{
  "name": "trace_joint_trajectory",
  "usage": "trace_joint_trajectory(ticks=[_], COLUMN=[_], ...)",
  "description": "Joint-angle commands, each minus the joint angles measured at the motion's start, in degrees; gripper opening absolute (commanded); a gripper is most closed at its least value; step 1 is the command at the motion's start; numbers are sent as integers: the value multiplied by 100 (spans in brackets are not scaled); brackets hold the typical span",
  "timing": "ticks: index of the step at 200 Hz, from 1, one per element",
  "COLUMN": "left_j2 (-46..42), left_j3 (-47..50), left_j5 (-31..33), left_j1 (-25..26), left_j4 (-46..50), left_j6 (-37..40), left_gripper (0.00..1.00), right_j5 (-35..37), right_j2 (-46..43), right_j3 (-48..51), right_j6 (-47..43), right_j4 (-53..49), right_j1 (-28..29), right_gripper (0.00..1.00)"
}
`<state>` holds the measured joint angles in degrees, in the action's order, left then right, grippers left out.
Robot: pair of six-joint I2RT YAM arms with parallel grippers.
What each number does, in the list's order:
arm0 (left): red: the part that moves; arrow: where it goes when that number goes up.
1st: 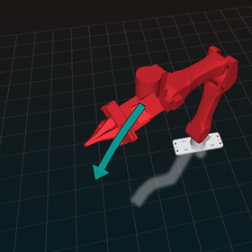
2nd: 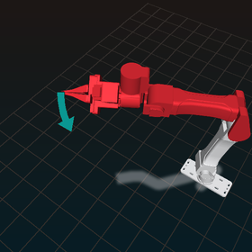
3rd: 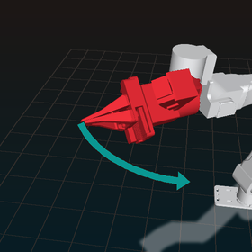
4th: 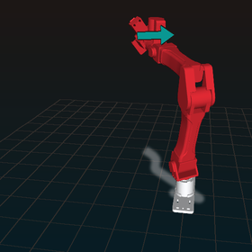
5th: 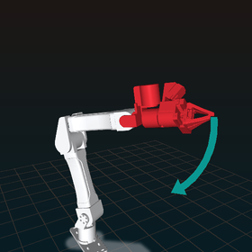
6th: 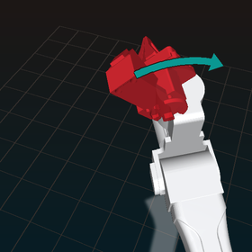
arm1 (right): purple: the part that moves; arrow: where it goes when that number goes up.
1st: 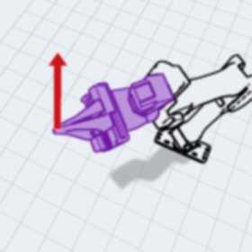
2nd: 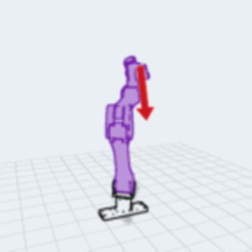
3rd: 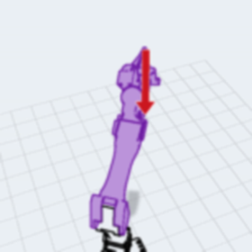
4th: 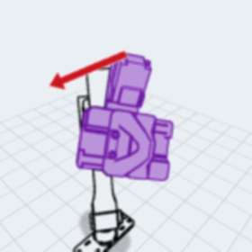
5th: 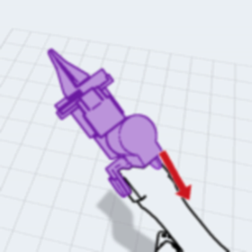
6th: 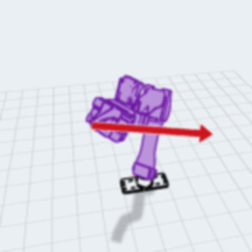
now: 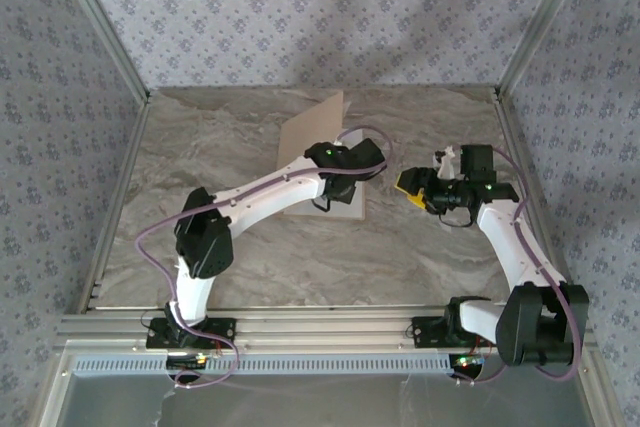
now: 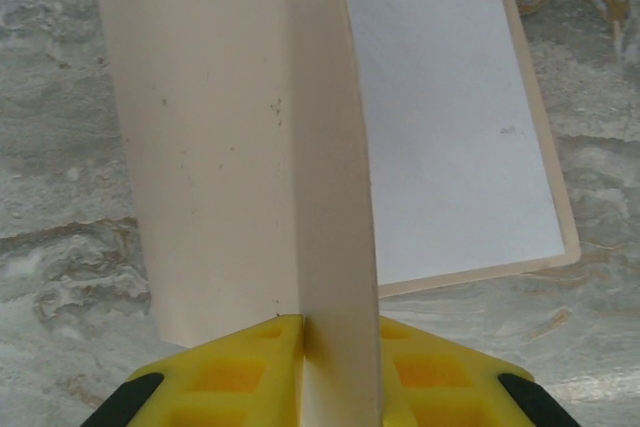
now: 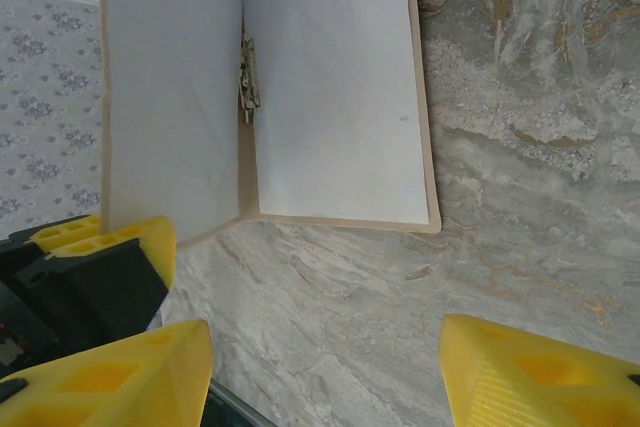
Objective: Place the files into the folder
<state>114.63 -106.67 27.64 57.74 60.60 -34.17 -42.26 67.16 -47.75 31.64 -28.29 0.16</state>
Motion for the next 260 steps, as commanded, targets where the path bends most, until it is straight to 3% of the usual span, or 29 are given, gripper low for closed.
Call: trace_joint_trajectory(ticks=[1, 47, 117, 149, 206, 260], left_j2=[246, 682, 946, 974, 798, 18], left_j3=[-370, -796, -1031, -1049, -961, -36], left_j5=[-226, -623, -1337, -1746, -1833, -1680], left_j1=[130, 194, 229, 229, 229, 178], left_j4=[189, 130, -219, -462, -969, -2342], left_j6=[-98, -154, -218, -176, -44, 371], left_gripper=[22, 30, 52, 55, 65, 79], right_j5=[-168, -255, -344, -362, -373, -90], right_j2=[-114, -122, -168, -203, -262, -576], right_j3=[32, 63, 126, 165, 204, 241], right_j6=[-140, -184, -271, -272, -260, -233], right_j4=[-70, -83, -143, -146, -83, 372], right_j1=[-85, -222, -433, -513, -625, -649], right_gripper=[63, 64, 64, 64, 64, 67])
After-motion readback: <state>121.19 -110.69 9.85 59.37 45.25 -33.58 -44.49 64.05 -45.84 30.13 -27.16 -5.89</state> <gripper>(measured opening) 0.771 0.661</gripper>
